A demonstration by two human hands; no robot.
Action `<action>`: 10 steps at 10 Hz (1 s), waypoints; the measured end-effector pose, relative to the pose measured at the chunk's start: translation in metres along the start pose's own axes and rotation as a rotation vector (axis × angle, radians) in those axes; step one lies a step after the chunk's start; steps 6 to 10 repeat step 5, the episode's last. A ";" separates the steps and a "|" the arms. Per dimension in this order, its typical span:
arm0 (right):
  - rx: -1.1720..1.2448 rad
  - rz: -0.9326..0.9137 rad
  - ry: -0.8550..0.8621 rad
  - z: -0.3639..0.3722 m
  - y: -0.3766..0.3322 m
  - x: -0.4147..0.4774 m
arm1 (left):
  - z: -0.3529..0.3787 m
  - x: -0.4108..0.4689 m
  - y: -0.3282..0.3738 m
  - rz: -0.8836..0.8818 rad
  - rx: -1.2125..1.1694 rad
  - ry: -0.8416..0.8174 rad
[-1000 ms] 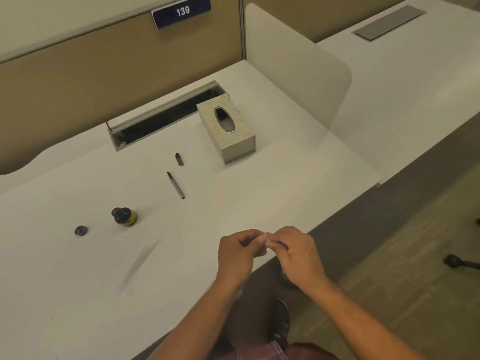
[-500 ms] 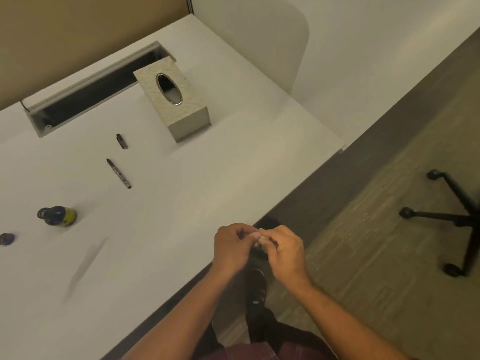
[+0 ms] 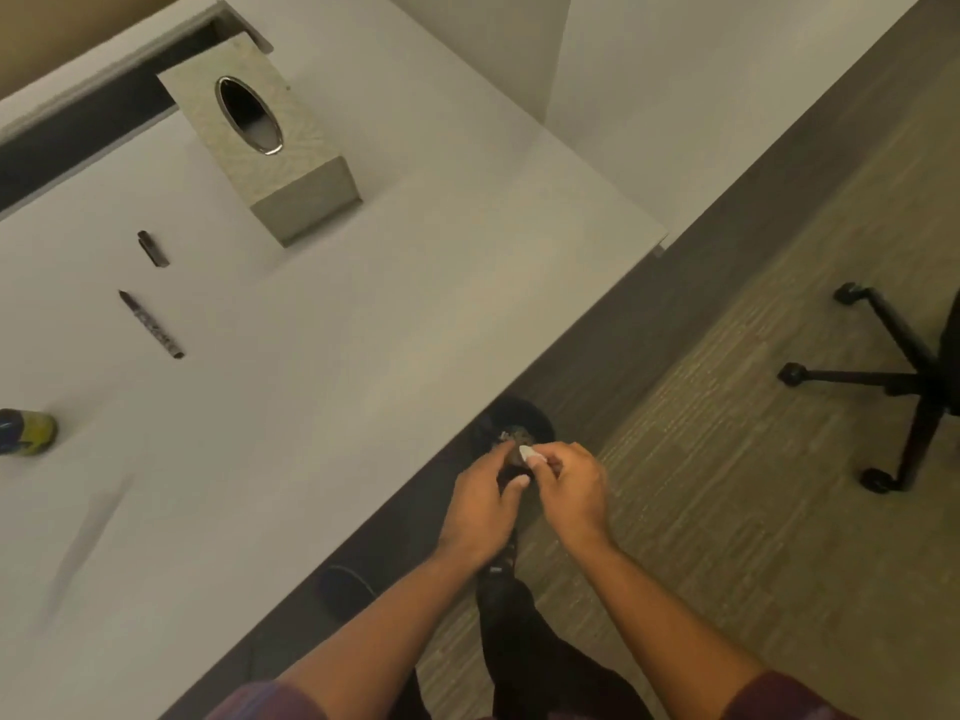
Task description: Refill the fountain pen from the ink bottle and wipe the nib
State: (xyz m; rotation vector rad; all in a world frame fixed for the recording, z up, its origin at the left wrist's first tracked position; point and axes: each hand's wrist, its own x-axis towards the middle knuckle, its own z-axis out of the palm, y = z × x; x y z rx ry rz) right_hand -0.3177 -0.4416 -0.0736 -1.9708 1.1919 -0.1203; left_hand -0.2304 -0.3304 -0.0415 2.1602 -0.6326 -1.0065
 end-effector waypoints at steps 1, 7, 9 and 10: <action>-0.126 0.157 -0.039 0.022 0.034 0.012 | 0.019 0.003 -0.041 -0.062 0.405 -0.183; -0.313 0.301 -0.100 0.045 0.065 0.062 | 0.016 0.047 -0.047 -0.140 0.441 -0.316; -0.313 0.301 -0.100 0.045 0.065 0.062 | 0.016 0.047 -0.047 -0.140 0.441 -0.316; -0.313 0.301 -0.100 0.045 0.065 0.062 | 0.016 0.047 -0.047 -0.140 0.441 -0.316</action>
